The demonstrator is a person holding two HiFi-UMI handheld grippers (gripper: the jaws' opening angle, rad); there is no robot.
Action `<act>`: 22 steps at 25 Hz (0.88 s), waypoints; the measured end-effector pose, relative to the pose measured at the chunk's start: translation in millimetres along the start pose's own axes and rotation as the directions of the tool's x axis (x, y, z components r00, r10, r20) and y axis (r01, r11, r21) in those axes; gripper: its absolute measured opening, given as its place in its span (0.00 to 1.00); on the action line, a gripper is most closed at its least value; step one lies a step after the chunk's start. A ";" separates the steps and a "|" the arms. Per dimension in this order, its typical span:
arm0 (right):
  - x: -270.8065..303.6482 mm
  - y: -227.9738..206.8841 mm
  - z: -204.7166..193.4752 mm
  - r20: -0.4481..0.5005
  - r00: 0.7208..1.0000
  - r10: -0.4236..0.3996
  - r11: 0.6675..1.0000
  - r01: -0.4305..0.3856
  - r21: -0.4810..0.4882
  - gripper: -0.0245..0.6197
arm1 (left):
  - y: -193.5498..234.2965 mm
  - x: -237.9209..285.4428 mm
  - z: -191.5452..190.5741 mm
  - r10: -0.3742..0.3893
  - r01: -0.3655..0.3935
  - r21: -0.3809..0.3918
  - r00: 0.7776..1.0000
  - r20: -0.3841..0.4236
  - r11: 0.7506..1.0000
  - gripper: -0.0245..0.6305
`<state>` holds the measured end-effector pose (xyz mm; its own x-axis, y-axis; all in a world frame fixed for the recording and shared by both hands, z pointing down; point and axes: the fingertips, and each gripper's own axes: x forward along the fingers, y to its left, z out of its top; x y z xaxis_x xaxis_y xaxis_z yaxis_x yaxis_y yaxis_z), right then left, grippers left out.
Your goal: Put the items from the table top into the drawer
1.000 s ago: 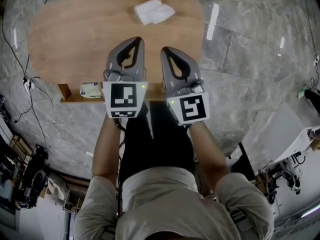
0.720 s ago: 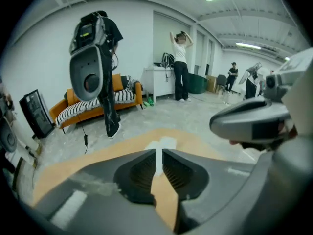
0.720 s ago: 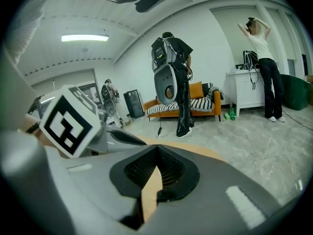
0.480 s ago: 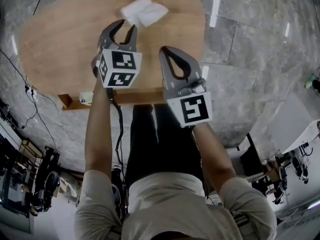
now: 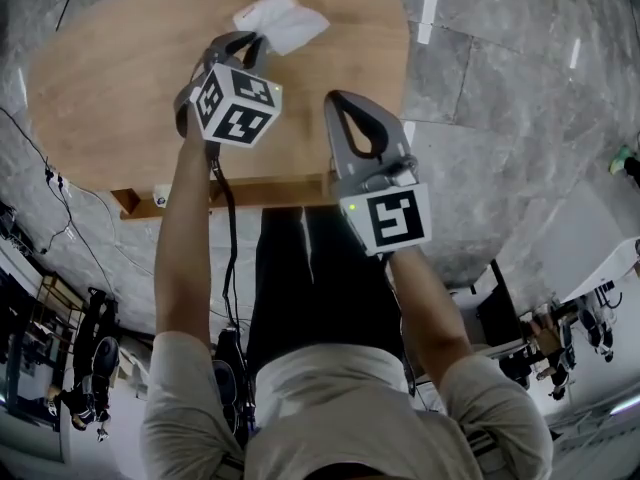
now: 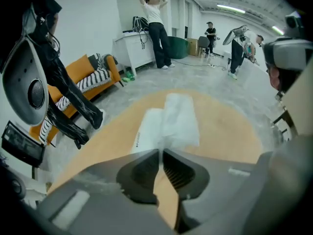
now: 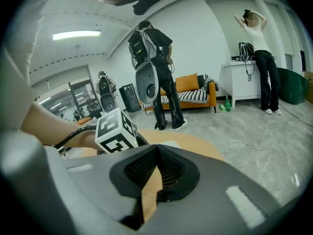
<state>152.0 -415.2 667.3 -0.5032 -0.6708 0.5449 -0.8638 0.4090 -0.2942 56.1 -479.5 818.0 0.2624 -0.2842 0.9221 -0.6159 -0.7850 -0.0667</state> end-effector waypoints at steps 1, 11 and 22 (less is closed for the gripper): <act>0.6 1.1 0.7 0.000 1.000 0.003 1.000 -0.003 -0.001 0.05 | -1.5 -1.2 1.5 0.002 -0.002 -0.008 1.000 0.008 1.000 0.11; 3.1 42.2 -2.1 0.001 0.999 0.048 0.998 -0.048 -0.027 0.05 | -28.6 -45.7 -36.0 0.004 0.004 -0.111 0.998 0.070 0.994 0.08; -8.7 124.1 -36.5 -0.024 0.995 0.100 0.992 -0.102 -0.072 0.05 | -67.3 -107.5 -115.4 0.069 -0.051 -0.179 0.993 0.096 0.983 0.08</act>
<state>50.1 -336.0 654.7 -0.5864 -0.6117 0.5310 -0.8041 0.5184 -0.2909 -16.3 -332.6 767.3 0.2893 -0.3897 0.8743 -0.7515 -0.6582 -0.0447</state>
